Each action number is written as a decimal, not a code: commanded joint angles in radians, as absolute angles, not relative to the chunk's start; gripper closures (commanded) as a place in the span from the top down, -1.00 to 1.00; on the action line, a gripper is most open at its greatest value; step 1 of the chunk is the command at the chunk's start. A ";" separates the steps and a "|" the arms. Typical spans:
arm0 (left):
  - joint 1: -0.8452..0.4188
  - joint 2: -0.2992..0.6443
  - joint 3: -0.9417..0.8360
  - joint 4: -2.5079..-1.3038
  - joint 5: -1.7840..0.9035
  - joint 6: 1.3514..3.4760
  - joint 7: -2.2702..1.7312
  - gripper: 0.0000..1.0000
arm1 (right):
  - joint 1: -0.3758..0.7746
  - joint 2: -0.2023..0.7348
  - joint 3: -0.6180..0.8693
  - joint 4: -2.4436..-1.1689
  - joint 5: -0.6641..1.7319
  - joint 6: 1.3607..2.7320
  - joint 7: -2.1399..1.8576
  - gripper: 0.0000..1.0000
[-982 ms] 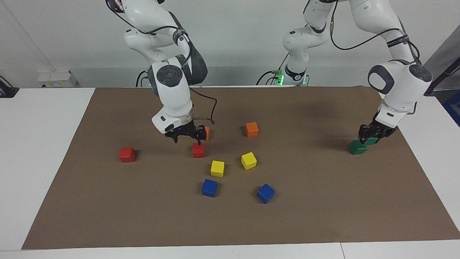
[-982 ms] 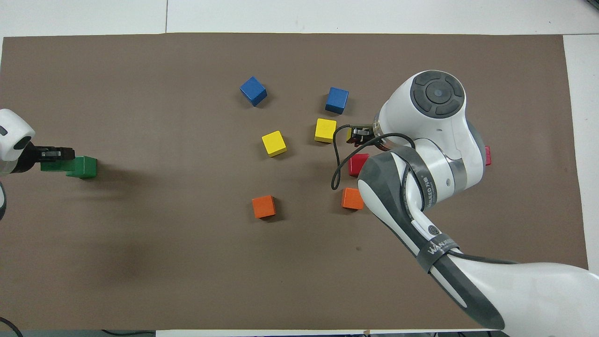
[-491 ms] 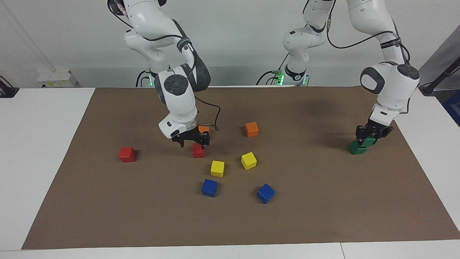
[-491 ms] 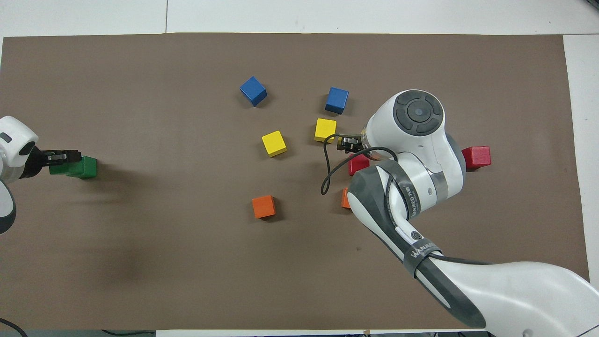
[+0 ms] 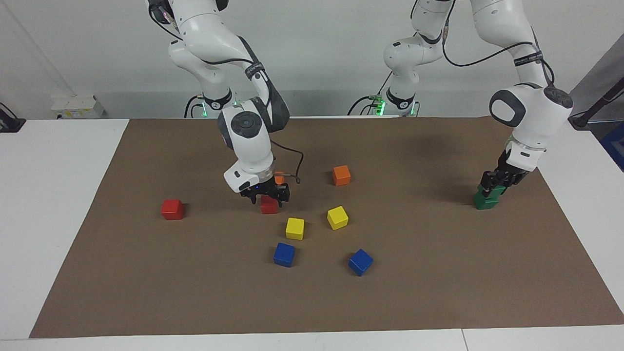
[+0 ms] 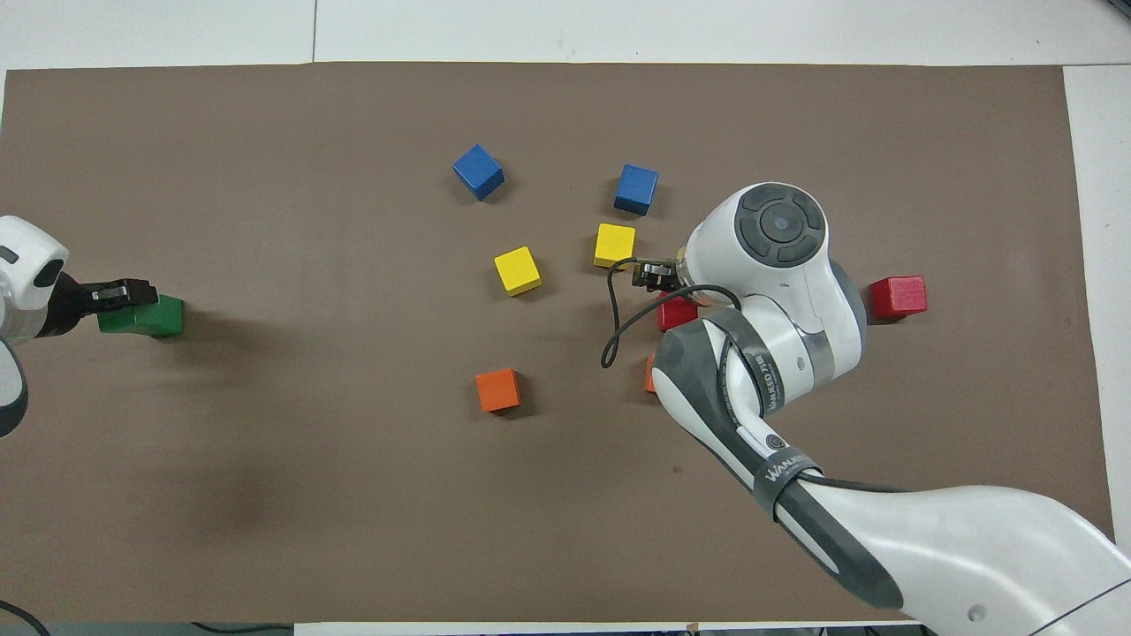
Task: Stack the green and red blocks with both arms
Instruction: 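Grasp the remaining red cube with the right gripper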
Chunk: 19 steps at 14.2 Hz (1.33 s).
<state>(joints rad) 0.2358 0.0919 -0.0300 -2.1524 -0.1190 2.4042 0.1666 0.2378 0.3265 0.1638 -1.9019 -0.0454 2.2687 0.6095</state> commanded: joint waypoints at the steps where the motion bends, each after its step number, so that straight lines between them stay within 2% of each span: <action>1: 0.233 0.135 -0.026 -2.111 -0.094 2.376 0.149 -1.00 | 0.239 0.328 0.164 -1.928 -0.040 2.306 0.630 0.83; 11: 0.238 0.173 -0.026 -2.076 -0.043 2.356 0.150 -1.00 | 0.241 0.337 0.164 -1.997 -0.048 2.365 0.591 0.82; 14: 0.241 0.187 -0.026 -2.027 -0.043 2.310 0.149 -1.00 | 0.241 0.337 0.164 -2.000 -0.048 2.364 0.569 0.04; 16: 0.239 0.192 -0.026 -2.019 -0.041 2.313 0.149 -1.00 | 0.239 0.337 0.163 -1.994 -0.048 2.350 0.566 -0.96; 18: 0.238 0.192 -0.028 -2.020 -0.002 2.318 0.150 -1.00 | 0.218 0.333 0.161 -1.965 -0.049 2.313 0.517 -1.00; 19: 0.238 0.192 -0.028 -2.025 0.003 2.319 0.150 -1.00 | 0.198 0.328 0.155 -1.921 -0.051 2.251 0.468 -1.00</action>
